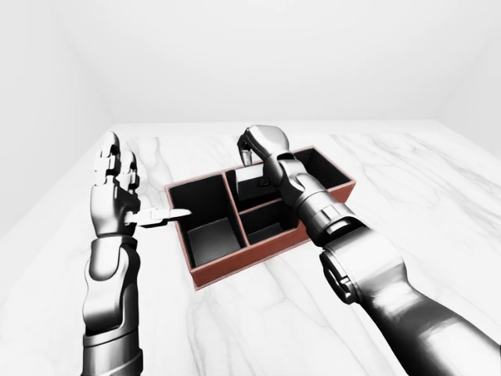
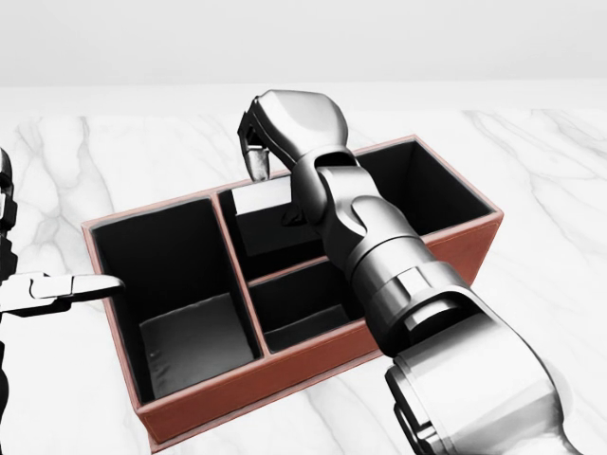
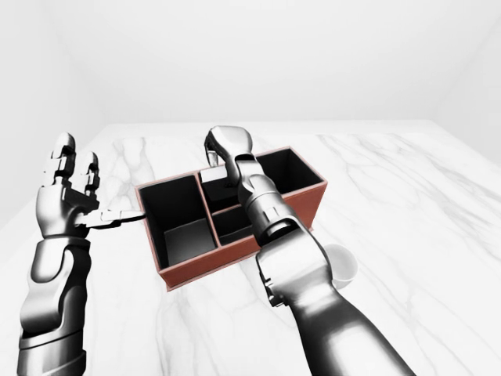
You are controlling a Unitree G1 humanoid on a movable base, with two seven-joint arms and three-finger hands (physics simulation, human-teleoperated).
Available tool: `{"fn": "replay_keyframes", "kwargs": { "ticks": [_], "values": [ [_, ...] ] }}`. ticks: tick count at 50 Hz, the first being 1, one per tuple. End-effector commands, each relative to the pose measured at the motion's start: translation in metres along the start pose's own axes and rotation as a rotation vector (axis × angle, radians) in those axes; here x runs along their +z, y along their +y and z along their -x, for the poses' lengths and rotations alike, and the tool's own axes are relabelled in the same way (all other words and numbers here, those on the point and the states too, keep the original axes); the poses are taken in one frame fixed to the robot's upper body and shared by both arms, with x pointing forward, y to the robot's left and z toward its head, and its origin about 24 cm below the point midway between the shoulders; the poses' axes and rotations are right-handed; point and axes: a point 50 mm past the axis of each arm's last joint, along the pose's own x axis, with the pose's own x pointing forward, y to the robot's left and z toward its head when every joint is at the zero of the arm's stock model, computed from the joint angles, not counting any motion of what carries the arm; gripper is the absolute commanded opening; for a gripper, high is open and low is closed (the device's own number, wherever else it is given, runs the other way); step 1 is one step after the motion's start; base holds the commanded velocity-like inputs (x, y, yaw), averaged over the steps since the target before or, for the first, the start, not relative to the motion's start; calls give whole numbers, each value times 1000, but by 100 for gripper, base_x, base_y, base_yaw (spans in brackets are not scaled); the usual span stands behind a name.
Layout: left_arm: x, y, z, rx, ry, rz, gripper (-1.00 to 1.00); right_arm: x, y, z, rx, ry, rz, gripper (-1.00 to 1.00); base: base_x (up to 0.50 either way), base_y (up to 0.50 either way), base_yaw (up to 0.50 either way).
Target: Pick up the book and place it in the front compartment of the caddy.
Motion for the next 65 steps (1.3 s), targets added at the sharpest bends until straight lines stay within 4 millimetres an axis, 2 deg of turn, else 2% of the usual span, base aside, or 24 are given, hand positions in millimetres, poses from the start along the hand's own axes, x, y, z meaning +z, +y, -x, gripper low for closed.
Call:
{"fn": "replay_keyframes", "kwargs": {
  "ticks": [1, 23, 24, 25, 49, 65],
  "values": [
    [0, 2, -1, 7, -1, 3, 100, 4, -9, -2, -48, -14, 6, -100, 0, 0, 0],
    [2, 1, -1, 7, -6, 6, 100, 5, -8, -2, -62, -25, 46, -100, 0, 0, 0],
    [2, 1, -1, 7, -6, 6, 100, 6, -8, -2, -62, -26, 49, -18, 0, 0, 0],
    [1, 1, -1, 7, -3, 6, 100, 6, -8, -2, -71, -29, 51, 100, 0, 0, 0],
    [-2, 0, -1, 2, 9, 6, 100, 7, -6, -2, -61, -34, 51, 100, 0, 0, 0],
    [5, 2, -2, 9, -21, 8, 100, 7, -28, -7, -73, -18, -106, 100, 0, 0, 0]
  ]
}}
